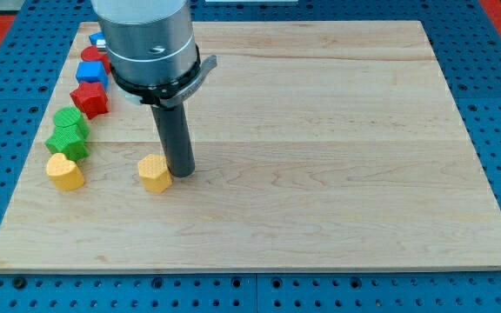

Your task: Move the yellow hexagon closer to the yellow heart

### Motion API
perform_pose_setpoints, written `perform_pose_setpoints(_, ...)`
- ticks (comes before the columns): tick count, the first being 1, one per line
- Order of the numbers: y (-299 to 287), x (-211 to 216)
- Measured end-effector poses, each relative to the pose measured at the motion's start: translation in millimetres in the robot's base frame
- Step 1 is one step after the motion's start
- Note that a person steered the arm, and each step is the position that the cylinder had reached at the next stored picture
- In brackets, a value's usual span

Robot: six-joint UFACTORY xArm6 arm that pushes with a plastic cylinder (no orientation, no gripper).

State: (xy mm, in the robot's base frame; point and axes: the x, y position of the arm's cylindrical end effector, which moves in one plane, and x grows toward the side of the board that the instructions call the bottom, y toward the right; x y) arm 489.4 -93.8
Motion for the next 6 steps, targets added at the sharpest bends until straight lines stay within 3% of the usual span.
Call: perform_pose_setpoints(6, -85.9, 3.3)
